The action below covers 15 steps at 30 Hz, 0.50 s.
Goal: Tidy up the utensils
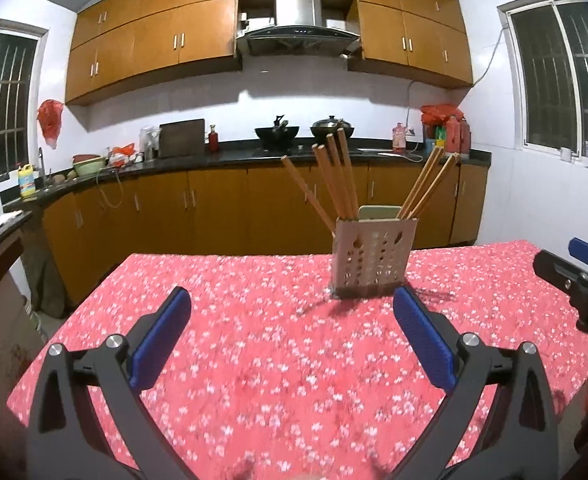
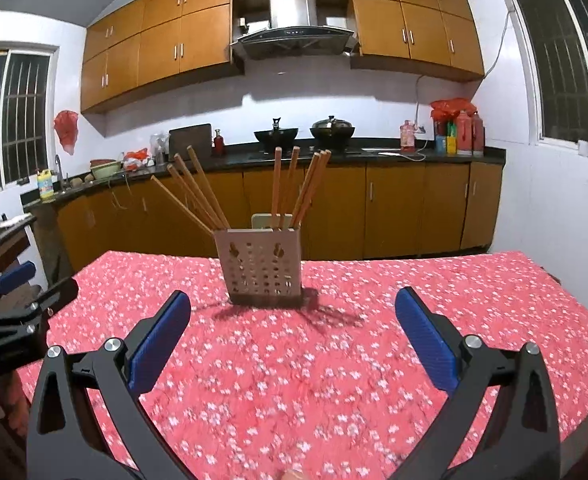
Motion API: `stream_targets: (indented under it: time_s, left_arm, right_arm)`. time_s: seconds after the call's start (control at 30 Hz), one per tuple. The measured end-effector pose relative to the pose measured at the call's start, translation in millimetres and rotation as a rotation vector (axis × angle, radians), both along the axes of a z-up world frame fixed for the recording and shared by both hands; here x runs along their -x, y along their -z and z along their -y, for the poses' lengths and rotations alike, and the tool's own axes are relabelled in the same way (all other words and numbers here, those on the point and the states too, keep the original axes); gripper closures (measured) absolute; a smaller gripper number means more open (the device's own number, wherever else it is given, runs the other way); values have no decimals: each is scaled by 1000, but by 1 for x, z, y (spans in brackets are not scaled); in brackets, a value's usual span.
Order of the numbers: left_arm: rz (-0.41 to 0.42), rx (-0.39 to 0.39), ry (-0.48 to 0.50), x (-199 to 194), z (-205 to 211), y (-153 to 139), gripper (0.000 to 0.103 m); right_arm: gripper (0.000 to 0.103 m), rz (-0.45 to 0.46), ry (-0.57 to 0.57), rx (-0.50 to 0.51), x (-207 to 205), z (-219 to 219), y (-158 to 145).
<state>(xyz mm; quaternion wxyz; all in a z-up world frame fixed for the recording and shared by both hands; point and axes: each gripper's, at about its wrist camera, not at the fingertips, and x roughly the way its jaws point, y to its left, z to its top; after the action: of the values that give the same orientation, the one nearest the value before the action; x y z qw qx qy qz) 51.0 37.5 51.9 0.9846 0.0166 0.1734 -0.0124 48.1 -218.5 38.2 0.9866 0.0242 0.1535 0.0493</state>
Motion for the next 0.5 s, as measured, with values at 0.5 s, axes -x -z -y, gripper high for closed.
stream_targets:
  time_s: [0.5]
  left_arm:
    - [-4, -15, 13, 23, 10, 17, 4]
  right_arm:
    - [2, -34, 18, -4, 21, 0, 28]
